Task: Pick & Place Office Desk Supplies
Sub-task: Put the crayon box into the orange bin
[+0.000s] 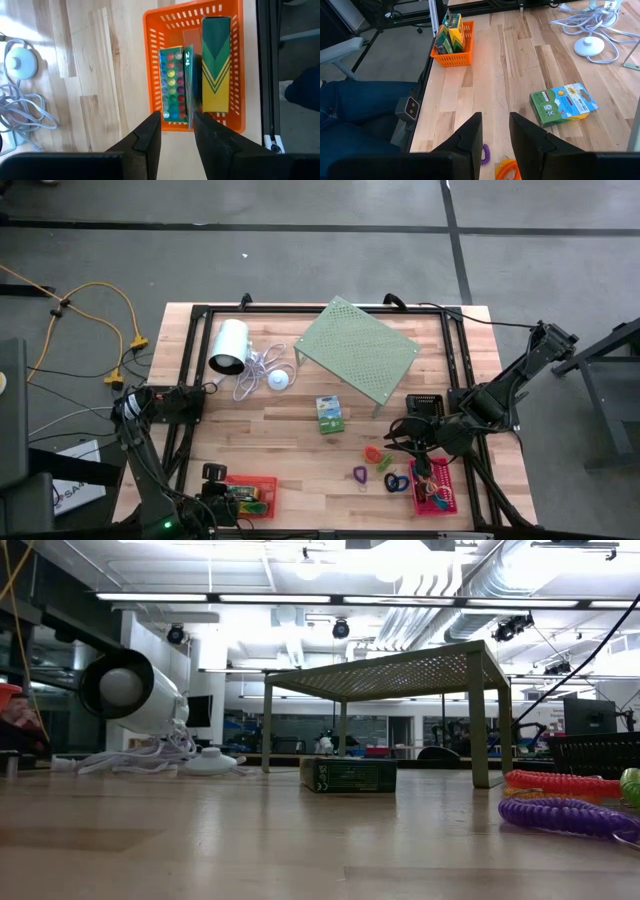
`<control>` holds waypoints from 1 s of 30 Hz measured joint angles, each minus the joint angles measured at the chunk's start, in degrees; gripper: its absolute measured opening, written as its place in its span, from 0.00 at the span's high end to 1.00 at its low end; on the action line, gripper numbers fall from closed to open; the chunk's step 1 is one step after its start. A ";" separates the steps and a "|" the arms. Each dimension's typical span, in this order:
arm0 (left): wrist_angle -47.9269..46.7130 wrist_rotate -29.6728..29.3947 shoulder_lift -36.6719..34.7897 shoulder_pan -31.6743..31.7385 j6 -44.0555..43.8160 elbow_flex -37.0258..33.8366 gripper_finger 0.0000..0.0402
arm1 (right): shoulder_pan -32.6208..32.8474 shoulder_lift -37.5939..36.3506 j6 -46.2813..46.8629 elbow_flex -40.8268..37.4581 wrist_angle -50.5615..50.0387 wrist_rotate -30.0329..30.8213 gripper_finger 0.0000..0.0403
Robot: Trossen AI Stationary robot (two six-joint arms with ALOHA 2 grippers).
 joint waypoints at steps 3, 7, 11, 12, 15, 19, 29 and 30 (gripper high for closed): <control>0.11 -1.53 0.00 0.45 1.53 0.00 0.73 | -0.01 0.00 0.00 0.01 -0.01 0.00 0.79; 0.21 -3.96 0.00 2.68 7.16 0.00 0.73 | -0.01 -0.01 0.00 0.00 -0.01 0.00 0.79; 1.93 -4.81 0.00 6.79 16.25 0.00 0.73 | -0.02 0.00 0.00 0.00 -0.02 0.00 0.79; 2.88 -5.11 0.00 7.89 18.82 0.00 0.73 | 0.00 -0.02 0.00 0.00 0.00 0.00 0.79; 6.54 -5.44 0.00 11.44 27.16 0.00 0.73 | 0.00 -0.02 0.00 0.00 -0.02 0.00 0.79; 10.79 -5.46 0.00 15.73 37.01 0.00 0.73 | -0.02 -0.01 0.00 0.00 0.00 0.00 0.79; 16.76 -5.15 0.00 24.40 47.11 -0.13 0.73 | -0.02 -0.02 0.00 0.00 0.00 0.00 0.79; 17.30 -4.69 0.00 25.06 47.13 -0.35 0.73 | -0.01 -0.02 -0.01 0.01 0.00 0.00 0.79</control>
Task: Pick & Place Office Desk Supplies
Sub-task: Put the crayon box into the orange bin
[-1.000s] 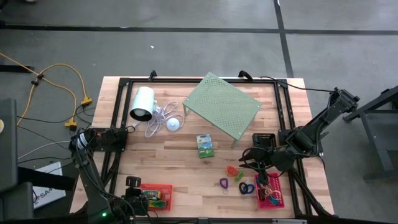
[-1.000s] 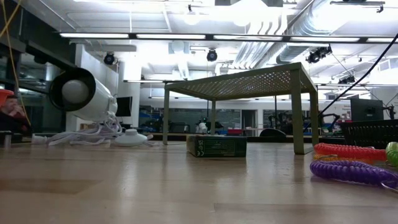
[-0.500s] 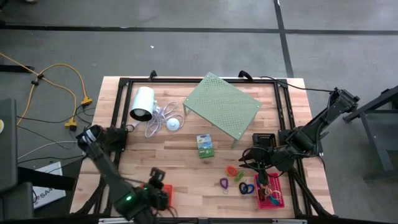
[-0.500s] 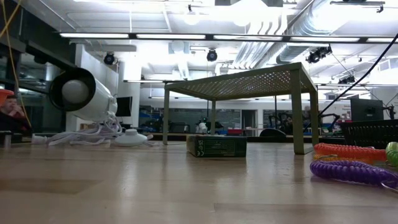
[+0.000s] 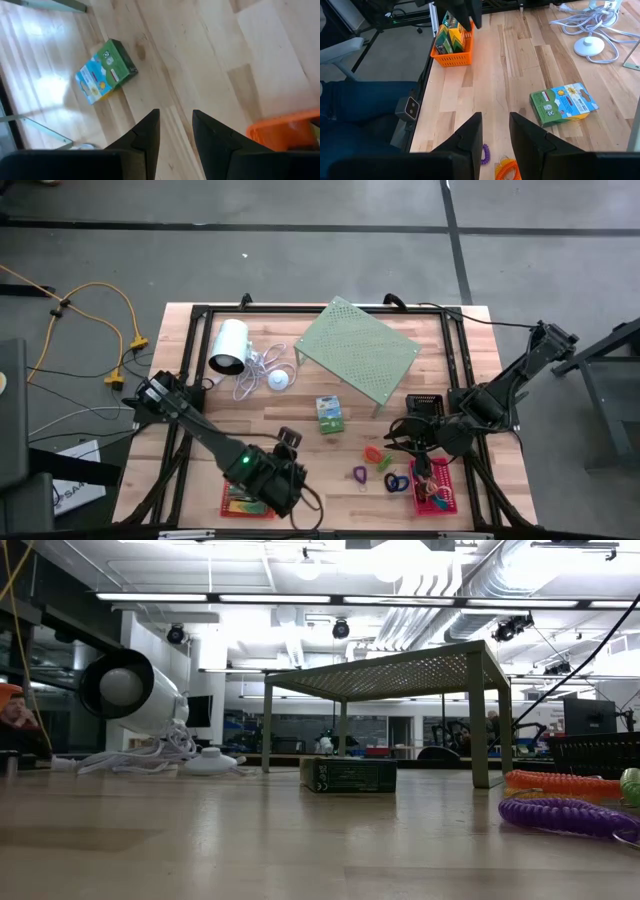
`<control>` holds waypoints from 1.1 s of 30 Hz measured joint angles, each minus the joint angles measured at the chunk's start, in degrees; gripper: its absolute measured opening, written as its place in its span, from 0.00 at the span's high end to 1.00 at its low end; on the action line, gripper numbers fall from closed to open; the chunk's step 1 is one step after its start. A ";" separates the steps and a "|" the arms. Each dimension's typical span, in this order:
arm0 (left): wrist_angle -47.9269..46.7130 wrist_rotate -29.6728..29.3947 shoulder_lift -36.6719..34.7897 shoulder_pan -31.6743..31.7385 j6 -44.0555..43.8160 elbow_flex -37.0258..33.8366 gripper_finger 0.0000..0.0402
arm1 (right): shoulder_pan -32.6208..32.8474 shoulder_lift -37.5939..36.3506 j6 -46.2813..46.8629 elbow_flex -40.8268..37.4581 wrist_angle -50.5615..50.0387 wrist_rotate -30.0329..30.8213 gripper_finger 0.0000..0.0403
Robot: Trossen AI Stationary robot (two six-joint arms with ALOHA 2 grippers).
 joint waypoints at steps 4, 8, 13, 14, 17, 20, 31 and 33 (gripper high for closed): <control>1.97 3.29 0.00 2.75 0.45 -1.75 0.73 | 0.01 0.02 0.01 0.01 0.00 0.00 0.79; 7.08 7.05 -0.35 5.80 3.59 -5.32 0.73 | 0.00 0.00 0.00 -0.01 -0.02 0.00 0.79; 13.58 10.61 -2.81 10.74 7.03 -10.27 0.73 | -0.01 0.00 0.01 -0.01 0.00 0.00 0.79; 14.71 11.12 -3.15 11.87 7.58 -11.03 0.73 | -0.01 0.00 0.01 0.01 0.00 0.00 0.79; 17.90 14.05 -4.33 15.25 8.77 -13.28 0.73 | -0.01 0.00 0.00 -0.01 0.00 0.00 0.79; 21.05 16.89 -5.75 18.21 8.97 -15.84 0.73 | 0.01 0.02 0.01 -0.01 0.00 0.00 0.79; 40.15 23.34 -13.23 28.92 8.86 -32.59 0.73 | -0.01 0.02 0.01 0.01 0.00 0.00 0.79; 45.48 26.60 -14.54 30.53 9.07 -36.26 0.73 | -0.01 0.02 0.01 -0.01 0.00 0.00 0.79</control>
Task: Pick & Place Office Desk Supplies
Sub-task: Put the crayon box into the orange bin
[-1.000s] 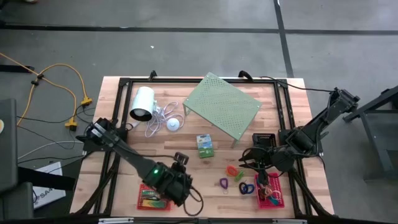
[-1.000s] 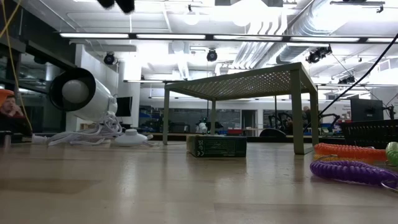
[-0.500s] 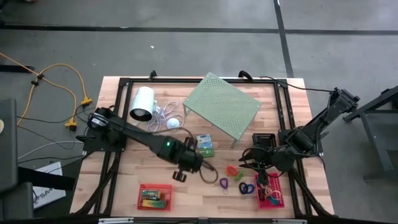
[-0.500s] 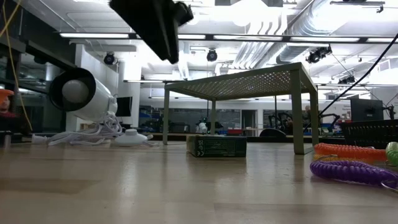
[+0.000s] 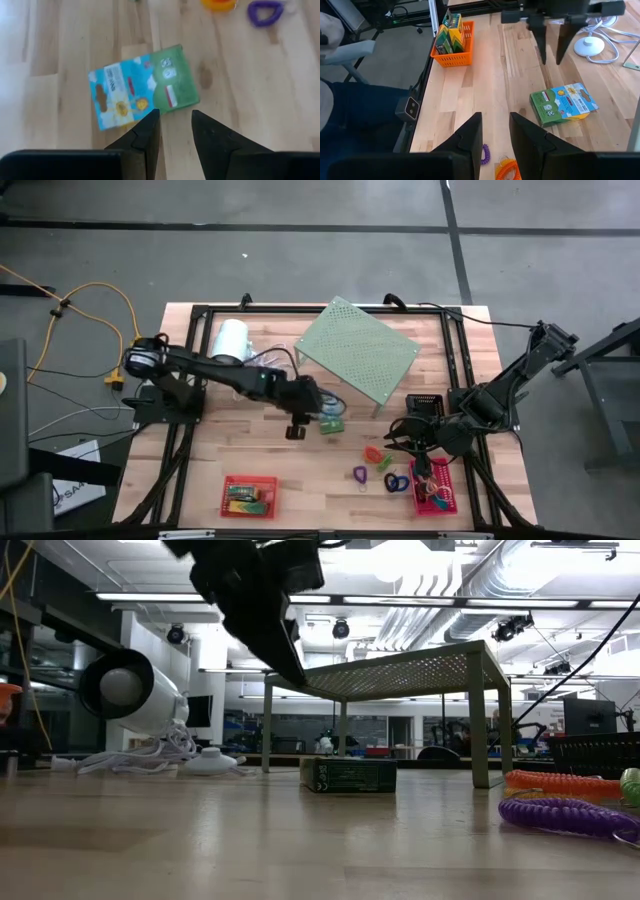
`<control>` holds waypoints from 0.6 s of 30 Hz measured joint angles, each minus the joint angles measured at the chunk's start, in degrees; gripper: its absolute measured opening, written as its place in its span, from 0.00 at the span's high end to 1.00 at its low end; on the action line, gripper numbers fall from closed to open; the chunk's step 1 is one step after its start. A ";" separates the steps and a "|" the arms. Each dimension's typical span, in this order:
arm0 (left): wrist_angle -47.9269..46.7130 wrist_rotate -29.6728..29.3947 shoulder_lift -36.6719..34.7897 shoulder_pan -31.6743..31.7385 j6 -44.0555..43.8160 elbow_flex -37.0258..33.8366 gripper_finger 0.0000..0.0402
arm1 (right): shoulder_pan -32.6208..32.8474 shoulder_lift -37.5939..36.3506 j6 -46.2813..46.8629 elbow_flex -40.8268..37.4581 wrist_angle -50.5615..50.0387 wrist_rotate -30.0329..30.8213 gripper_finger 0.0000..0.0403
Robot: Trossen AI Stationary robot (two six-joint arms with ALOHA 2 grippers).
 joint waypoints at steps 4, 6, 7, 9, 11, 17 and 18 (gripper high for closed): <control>7.39 7.93 -1.59 2.12 0.86 -5.45 0.73 | 0.02 -0.02 0.00 0.00 0.00 0.00 0.79; 9.77 11.88 -2.22 2.86 0.90 -7.07 0.73 | 0.00 -0.02 0.00 0.00 0.00 0.00 0.79; 10.92 14.06 -2.29 3.24 0.94 -7.61 0.73 | 0.00 0.00 0.00 0.00 0.00 0.00 0.79; 13.12 18.58 -2.25 3.92 1.09 -8.60 0.73 | 0.00 -0.02 -0.01 0.00 0.00 0.00 0.79; 16.25 22.86 -2.24 4.68 1.07 -9.64 0.73 | 0.01 -0.02 0.00 0.00 0.00 0.00 0.79; 23.92 29.62 -2.18 6.90 0.29 -12.88 0.73 | 0.01 -0.02 0.00 0.00 0.00 0.00 0.79; 25.50 30.51 -2.18 7.04 0.30 -13.31 0.73 | 0.02 -0.02 0.00 0.01 0.00 0.00 0.79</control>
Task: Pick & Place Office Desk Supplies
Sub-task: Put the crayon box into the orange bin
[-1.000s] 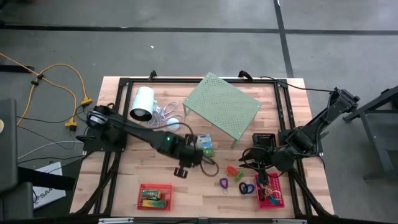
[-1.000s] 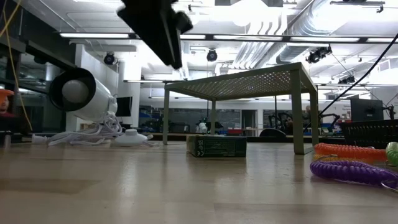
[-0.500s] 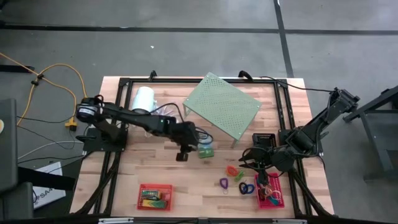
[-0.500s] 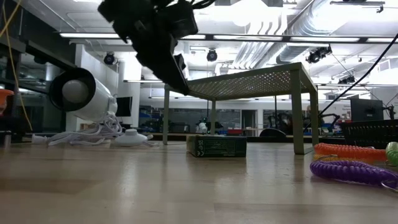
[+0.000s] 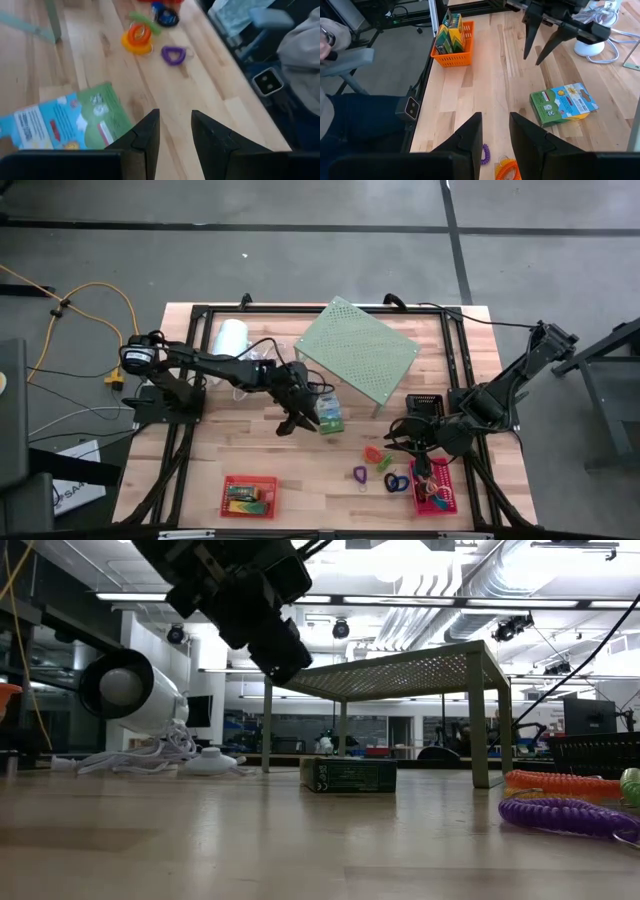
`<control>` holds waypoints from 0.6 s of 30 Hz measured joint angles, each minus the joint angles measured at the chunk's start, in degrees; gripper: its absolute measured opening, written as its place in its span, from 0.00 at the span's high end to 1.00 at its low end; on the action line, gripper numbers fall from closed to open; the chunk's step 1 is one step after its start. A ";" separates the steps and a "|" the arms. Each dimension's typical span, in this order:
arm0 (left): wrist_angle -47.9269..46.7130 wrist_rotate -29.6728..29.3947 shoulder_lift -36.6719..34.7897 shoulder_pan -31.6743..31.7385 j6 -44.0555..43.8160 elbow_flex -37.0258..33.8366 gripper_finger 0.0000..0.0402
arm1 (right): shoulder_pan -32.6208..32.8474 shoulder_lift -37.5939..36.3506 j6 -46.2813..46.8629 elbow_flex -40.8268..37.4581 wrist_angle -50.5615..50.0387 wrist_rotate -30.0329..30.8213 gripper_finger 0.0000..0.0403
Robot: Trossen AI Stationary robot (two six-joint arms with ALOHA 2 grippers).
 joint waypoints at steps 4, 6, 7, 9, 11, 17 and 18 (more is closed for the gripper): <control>2.74 1.91 0.00 0.30 0.27 -1.23 0.73 | 0.00 0.00 -0.01 -0.01 0.00 -0.01 0.79; 3.17 1.96 0.00 0.19 0.38 -1.21 0.73 | -0.02 0.00 0.00 -0.01 0.00 0.00 0.79; 3.11 1.93 0.00 0.15 0.38 -1.21 0.73 | -0.02 0.02 -0.02 -0.01 0.00 0.00 0.79; 3.02 1.89 0.00 0.15 0.38 -1.21 0.73 | 0.00 0.00 0.00 -0.01 0.00 0.00 0.79; 3.07 1.87 0.00 0.15 0.18 -1.21 0.73 | -0.01 0.01 0.00 -0.01 0.00 0.00 0.79; 2.99 0.46 0.00 0.40 -0.14 -1.50 0.73 | 0.00 0.00 0.00 -0.01 0.00 0.00 0.79; 2.87 0.40 0.00 0.56 -0.60 -1.62 0.73 | -0.01 0.01 -0.01 -0.01 0.00 0.00 0.79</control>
